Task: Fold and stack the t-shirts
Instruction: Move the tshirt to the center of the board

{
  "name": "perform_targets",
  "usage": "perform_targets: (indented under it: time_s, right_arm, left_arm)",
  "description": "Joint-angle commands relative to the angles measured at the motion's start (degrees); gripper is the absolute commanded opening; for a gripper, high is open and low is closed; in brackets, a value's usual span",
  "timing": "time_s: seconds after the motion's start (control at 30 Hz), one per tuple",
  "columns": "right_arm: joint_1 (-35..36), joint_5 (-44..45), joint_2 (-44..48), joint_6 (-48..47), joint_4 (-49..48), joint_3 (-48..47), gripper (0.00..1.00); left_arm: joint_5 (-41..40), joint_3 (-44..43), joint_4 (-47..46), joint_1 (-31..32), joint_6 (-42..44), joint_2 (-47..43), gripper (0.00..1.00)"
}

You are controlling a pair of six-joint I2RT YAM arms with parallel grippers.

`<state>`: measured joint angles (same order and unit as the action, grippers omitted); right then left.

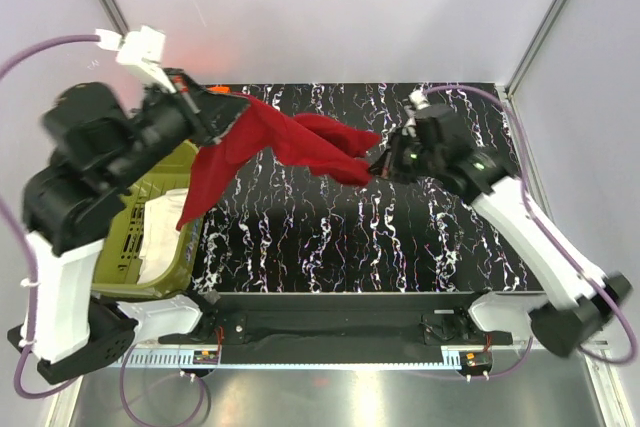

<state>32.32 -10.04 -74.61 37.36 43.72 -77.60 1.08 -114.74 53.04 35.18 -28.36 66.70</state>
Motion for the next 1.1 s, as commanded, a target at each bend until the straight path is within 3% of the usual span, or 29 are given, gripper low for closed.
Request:
perform_targets:
  time_s: [0.0,0.1,0.33,0.4,0.53,0.73,1.07]
  right_arm:
    - [0.38,9.50,7.17,0.25,8.48,-1.94,0.00]
    - [0.38,13.11,12.46,2.09,11.38,-3.25,0.00]
    - [0.47,15.40,21.52,5.87,11.11,-10.36,0.00]
    - [0.38,16.71,22.84,6.32,11.12,-11.86,0.00]
    - [0.38,18.39,25.12,7.11,8.06,-15.64,0.00]
    - [0.38,15.94,25.92,7.02,5.94,-19.86,0.00]
    - [0.38,3.37,30.40,7.81,10.23,-21.88,0.00]
  left_arm:
    - [2.87,-8.63,-2.85,0.07,4.89,0.10,0.00]
    - [3.30,-11.99,-2.93,0.07,4.98,-0.43,0.00]
    - [22.20,-4.44,-19.61,1.46,-7.49,0.53,0.00]
    - [21.86,-9.15,-19.99,4.80,-6.98,2.20,0.00]
    - [27.11,-23.23,-18.84,5.69,-8.90,10.27,0.00]
    - [31.43,-23.69,-29.56,5.60,-15.32,10.21,0.00]
    - [25.21,-18.26,-18.07,5.34,-3.48,4.24,0.00]
